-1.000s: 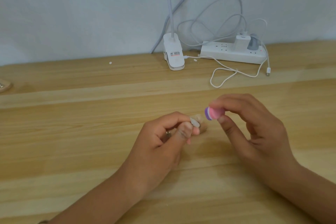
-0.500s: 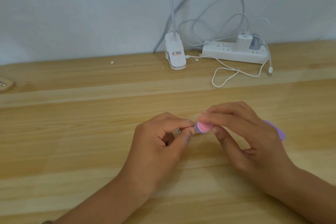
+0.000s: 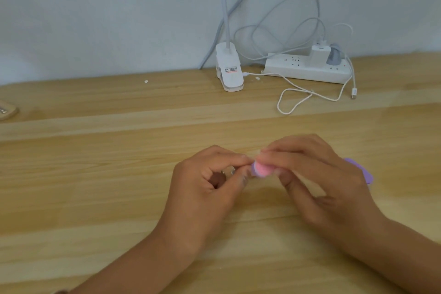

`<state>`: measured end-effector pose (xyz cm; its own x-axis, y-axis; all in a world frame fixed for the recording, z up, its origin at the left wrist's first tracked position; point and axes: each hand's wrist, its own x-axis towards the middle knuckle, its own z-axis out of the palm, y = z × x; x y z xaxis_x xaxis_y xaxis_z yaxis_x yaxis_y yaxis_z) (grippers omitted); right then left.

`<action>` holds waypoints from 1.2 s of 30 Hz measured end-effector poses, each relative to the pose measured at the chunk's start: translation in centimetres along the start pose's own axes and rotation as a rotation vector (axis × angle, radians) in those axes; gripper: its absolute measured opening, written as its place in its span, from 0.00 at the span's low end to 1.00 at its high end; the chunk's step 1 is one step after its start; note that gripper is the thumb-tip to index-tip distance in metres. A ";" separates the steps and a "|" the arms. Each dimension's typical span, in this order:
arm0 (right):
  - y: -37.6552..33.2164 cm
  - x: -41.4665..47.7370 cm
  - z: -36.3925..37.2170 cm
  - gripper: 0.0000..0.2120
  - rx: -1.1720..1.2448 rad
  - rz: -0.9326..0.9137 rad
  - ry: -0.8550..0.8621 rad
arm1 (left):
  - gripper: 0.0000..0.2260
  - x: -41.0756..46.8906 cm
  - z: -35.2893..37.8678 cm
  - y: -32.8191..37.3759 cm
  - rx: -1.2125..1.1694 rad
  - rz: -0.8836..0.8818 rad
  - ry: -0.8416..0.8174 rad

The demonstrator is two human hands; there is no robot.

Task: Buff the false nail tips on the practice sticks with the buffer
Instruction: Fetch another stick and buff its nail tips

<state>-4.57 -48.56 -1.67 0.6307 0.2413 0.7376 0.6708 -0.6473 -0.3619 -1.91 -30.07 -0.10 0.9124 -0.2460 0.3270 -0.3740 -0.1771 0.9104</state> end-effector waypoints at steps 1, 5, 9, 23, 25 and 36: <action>-0.3 -0.2 0.3 0.13 0.016 -0.036 -0.015 | 0.04 0.0 0.0 0.0 -0.012 0.009 0.003; 0.2 0.0 -0.1 0.13 0.005 -0.014 0.006 | 0.04 -0.1 -0.1 -0.1 -0.006 0.023 0.005; -0.5 -0.2 0.4 0.12 0.024 -0.050 0.013 | 0.04 -0.2 0.1 -0.1 -0.044 0.043 -0.003; -0.4 -0.1 0.3 0.13 -0.017 -0.005 0.057 | 0.04 -0.3 0.1 0.0 0.008 0.065 -0.003; -1.2 -0.4 1.0 0.14 0.004 -0.068 0.022 | 0.04 -0.3 0.0 0.0 -0.008 0.071 -0.006; -0.6 0.1 0.3 0.11 0.034 -0.017 0.054 | 0.05 -0.2 0.0 0.0 -0.085 0.033 0.017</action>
<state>-4.83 -47.97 -1.55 0.5980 0.2123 0.7729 0.6947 -0.6183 -0.3676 -2.06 -30.07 -0.19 0.9030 -0.2337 0.3605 -0.3888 -0.0878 0.9171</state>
